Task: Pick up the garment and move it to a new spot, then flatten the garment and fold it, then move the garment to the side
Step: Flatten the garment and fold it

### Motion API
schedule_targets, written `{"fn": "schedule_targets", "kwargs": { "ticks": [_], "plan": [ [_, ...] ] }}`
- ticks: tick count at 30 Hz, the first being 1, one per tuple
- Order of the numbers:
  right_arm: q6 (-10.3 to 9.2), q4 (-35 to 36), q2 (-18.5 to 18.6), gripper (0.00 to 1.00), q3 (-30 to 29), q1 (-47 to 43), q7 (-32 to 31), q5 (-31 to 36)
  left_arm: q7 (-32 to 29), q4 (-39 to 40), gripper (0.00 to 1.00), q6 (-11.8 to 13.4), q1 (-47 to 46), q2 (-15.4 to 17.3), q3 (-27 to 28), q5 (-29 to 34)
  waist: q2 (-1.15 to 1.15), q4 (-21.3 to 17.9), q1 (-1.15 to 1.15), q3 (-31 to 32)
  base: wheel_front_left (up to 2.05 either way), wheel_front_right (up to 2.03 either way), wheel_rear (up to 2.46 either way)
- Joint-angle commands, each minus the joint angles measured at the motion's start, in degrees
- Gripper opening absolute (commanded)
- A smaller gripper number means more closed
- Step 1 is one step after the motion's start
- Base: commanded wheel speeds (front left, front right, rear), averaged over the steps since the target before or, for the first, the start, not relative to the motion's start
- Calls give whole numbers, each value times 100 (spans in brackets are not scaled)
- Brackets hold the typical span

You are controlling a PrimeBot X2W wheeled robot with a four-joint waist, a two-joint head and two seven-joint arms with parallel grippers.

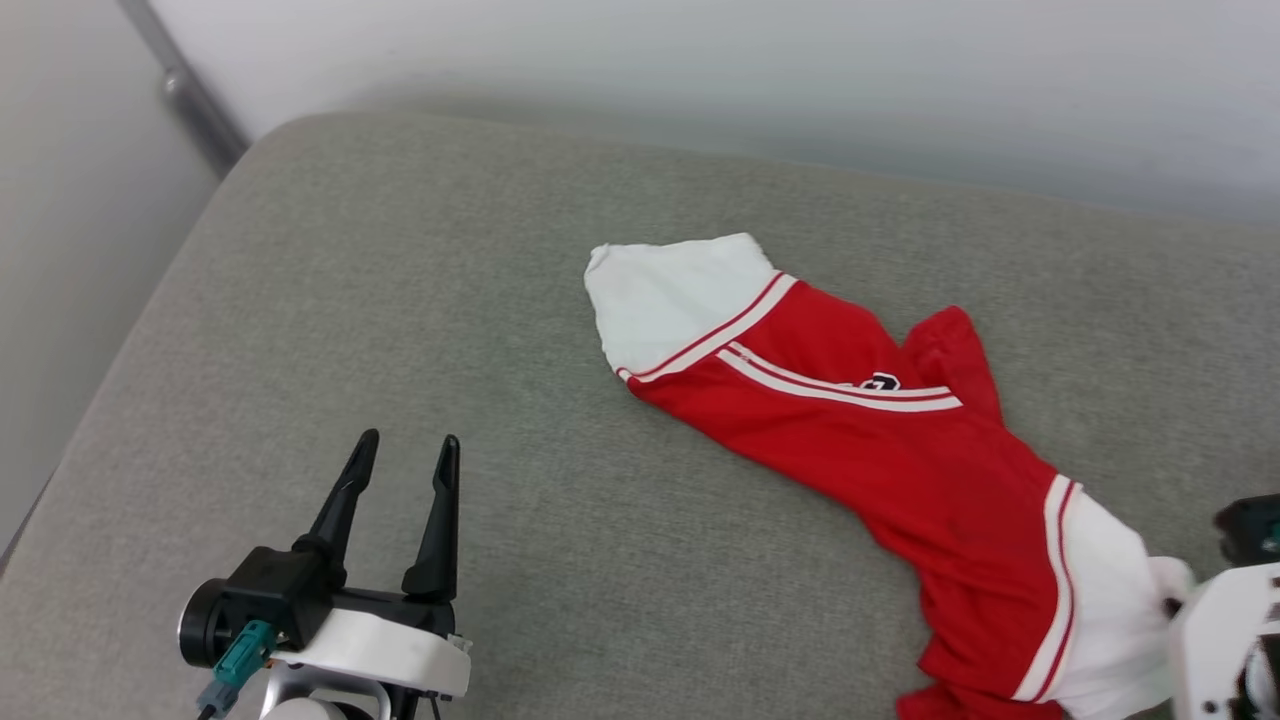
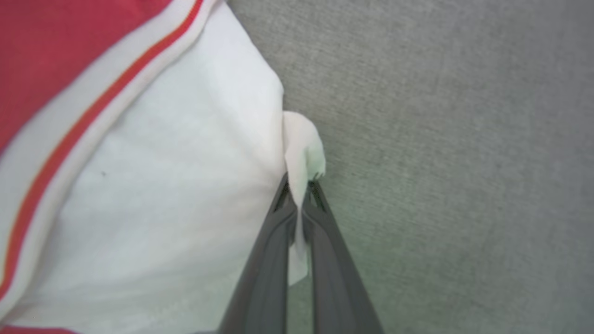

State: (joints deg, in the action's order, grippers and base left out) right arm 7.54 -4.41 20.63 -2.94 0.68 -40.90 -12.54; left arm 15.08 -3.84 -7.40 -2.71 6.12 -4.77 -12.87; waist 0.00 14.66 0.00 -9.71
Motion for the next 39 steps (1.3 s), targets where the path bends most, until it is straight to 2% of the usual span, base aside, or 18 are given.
{"fn": "schedule_targets", "kwargs": {
  "ticks": [1,5,10,13,14,18,22,26,32,36,39],
  "plan": [
    [-10,6,132,0,-85,-75,-8,-2,14,8,100,-6,39,16,17,18,0,-168,0,95,0,0,0],
    [-9,43,570,0,-436,-168,-10,112,14,17,100,-6,31,44,-31,8,0,-353,0,178,0,0,0],
    [-8,-215,749,0,-886,-195,-21,199,14,46,100,-7,18,62,-39,-14,0,-543,0,159,0,0,0],
    [-7,-520,749,0,-876,-199,62,348,14,18,100,-7,-22,77,-71,-26,0,-611,0,141,0,0,0],
    [-7,-596,700,100,-879,-151,168,367,14,9,100,-8,-34,80,-78,-29,0,-630,0,138,0,0,0],
    [-7,-842,434,100,-856,58,646,386,14,-35,100,-8,-58,112,-82,-34,0,-732,0,165,0,0,0],
    [-7,-763,238,100,-870,226,1244,382,14,-71,100,-8,-37,156,-39,-47,0,-883,0,252,0,0,0],
    [-7,-406,-4,100,-937,297,1886,341,14,-104,100,-8,-16,209,-24,-125,0,-1080,0,367,0,0,0],
    [-7,404,-681,100,-1336,263,3006,298,8,-243,100,-8,-201,403,-15,-216,0,-1407,0,439,0,0,0],
    [-7,846,-1136,100,-1529,246,3668,284,-406,-328,100,-8,-495,599,-221,-470,0,-1635,0,379,0,0,0],
    [-6,1095,-1443,100,-1652,233,3961,316,-983,-198,100,1,-880,992,-674,-728,0,-1797,0,283,0,0,0]
  ]
}}
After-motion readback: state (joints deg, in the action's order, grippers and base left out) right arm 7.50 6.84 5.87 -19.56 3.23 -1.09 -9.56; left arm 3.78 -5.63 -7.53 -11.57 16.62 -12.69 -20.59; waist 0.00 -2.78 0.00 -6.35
